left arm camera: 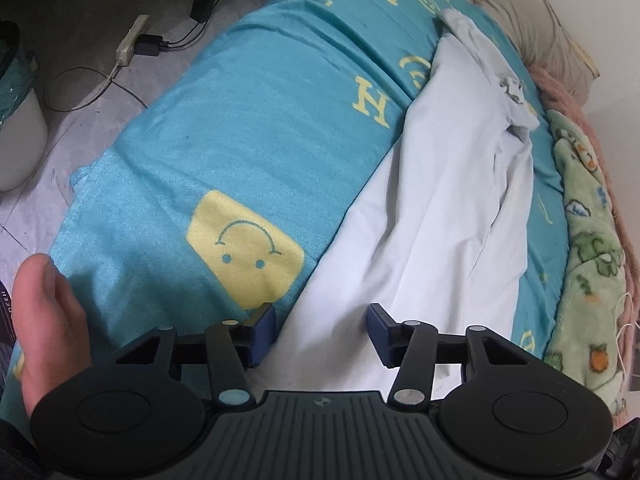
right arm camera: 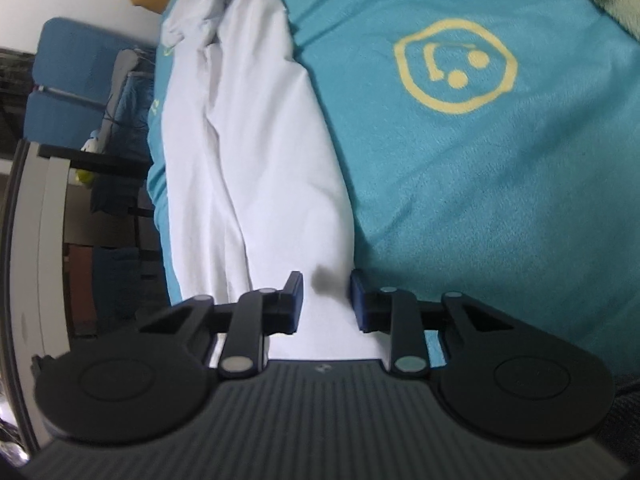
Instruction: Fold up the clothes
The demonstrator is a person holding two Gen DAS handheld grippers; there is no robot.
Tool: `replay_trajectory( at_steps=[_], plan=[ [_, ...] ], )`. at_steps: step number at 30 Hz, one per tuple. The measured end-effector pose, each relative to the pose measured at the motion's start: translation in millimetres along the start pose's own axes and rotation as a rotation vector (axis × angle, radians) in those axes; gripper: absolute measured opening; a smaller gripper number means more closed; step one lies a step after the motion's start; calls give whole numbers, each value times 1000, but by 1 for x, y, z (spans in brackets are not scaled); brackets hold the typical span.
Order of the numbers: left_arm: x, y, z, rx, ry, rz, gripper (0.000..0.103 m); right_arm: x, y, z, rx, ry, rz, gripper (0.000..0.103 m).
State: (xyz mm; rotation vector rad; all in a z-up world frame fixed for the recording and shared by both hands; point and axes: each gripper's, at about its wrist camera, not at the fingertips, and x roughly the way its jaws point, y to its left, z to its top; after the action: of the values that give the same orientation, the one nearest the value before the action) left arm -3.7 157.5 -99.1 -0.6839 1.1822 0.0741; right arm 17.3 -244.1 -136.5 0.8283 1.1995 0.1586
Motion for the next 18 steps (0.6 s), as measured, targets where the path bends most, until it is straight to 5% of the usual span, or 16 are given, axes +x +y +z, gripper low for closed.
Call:
replay_trajectory(
  at_steps=[10,13,15,18],
  plan=[
    [5,-12,-13,73,63,90,42,7,-2,-7,-23,26,-99,29],
    [6,-14,-17,94,73,118,32,11,1,-10,-53,75,-85,36],
    [6,-18,-17,114,72,139,11,14,4,-13,-73,106,-69,45],
    [5,-25,-19,151,59,148,7,17,13,-18,-143,137,-78,49]
  ],
)
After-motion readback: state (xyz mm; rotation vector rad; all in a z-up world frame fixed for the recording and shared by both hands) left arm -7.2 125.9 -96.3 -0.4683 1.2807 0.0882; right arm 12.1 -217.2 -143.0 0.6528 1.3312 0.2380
